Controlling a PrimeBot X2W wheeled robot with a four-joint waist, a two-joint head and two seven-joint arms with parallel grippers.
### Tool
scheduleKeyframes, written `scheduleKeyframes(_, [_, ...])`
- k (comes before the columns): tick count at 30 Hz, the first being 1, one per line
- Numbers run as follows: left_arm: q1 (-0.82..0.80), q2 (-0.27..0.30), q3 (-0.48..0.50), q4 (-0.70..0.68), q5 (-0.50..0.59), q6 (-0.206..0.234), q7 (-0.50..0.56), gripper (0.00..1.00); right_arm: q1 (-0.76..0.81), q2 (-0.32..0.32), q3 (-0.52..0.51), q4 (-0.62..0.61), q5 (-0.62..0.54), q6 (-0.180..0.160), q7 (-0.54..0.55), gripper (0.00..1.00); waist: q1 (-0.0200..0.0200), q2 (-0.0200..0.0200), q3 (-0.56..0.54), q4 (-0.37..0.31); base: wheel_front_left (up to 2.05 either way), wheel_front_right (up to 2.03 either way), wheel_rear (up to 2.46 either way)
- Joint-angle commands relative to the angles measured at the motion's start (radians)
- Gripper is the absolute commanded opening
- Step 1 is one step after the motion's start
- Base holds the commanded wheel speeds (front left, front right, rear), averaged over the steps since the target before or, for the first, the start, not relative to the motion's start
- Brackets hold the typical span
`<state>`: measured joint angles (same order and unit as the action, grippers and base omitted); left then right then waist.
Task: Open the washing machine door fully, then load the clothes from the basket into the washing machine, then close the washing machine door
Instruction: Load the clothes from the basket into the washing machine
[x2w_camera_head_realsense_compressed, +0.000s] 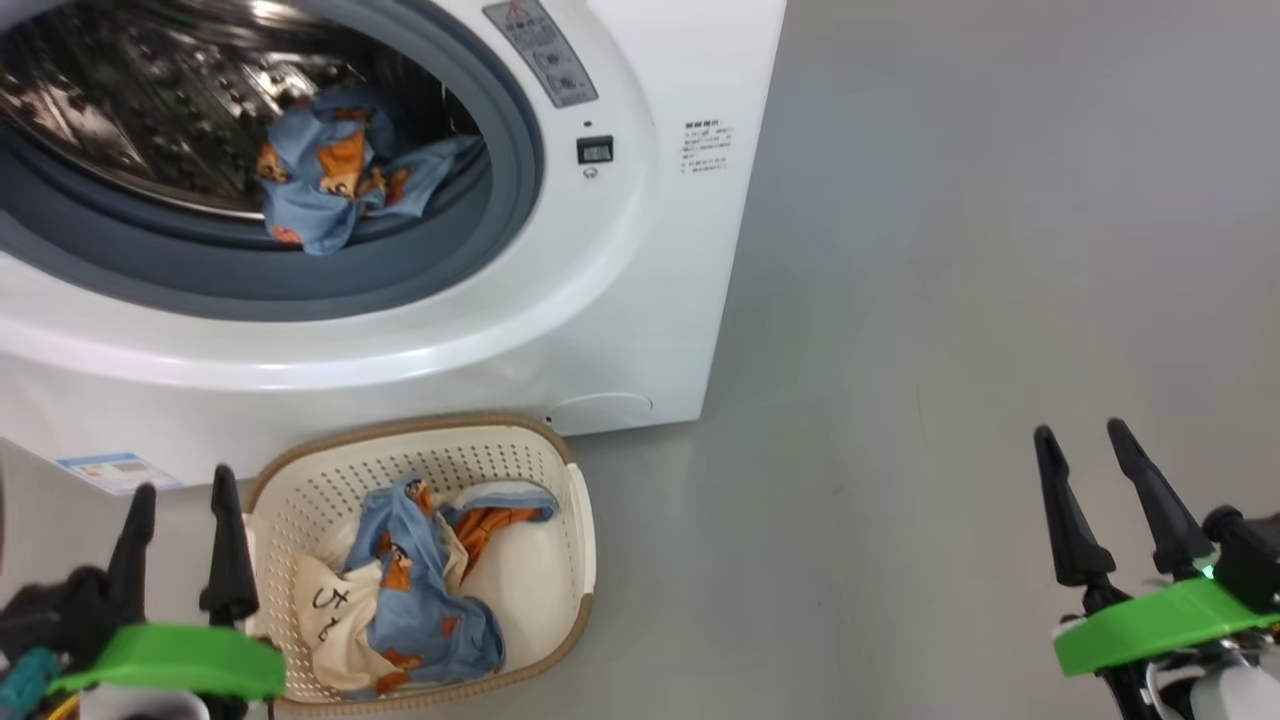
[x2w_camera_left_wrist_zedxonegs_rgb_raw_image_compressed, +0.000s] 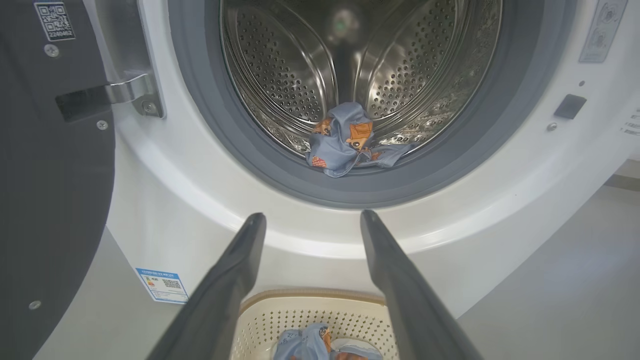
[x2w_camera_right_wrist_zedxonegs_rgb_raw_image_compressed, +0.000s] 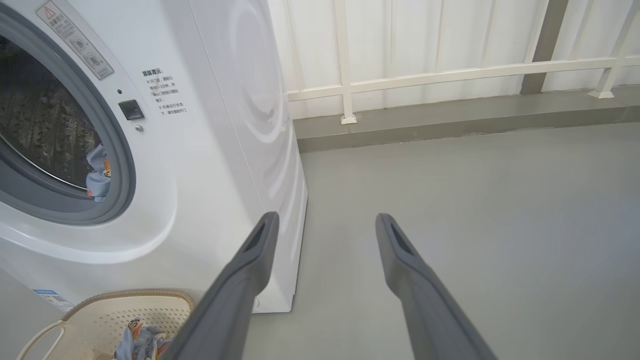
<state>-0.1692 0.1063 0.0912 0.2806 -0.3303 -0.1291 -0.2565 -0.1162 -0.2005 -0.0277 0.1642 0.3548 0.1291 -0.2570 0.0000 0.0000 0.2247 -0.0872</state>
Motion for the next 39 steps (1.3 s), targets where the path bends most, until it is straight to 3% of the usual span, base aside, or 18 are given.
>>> scheduleKeyframes(1, [0.021,0.017,0.039,-0.035,0.010,-0.002,-0.005,1.00,0.021,-0.022,0.007,-0.023,0.005,0.002,-0.005,1.00,0.0000,0.0000,-0.031,0.009,0.00,0.00,0.00])
scheduleKeyframes(15, [0.136,0.003,0.060,-0.109,0.022,-0.002,-0.005,1.00,0.070,-0.017,-0.019,-0.030,0.002,0.002,-0.005,1.00,0.0000,0.0000,-0.059,0.009,0.00,0.00,0.00])
scheduleKeyframes(30, [0.130,0.001,0.052,-0.116,0.027,-0.002,-0.005,1.00,0.062,-0.014,-0.020,-0.034,0.004,0.002,-0.005,1.00,0.0000,0.0000,-0.041,0.004,0.00,0.00,0.00])
scheduleKeyframes(39, [0.093,0.002,0.036,-0.051,0.012,-0.002,-0.005,1.00,0.022,0.008,-0.009,-0.041,-0.002,0.002,-0.005,1.00,0.0000,0.0000,0.011,-0.002,0.00,0.00,0.00])
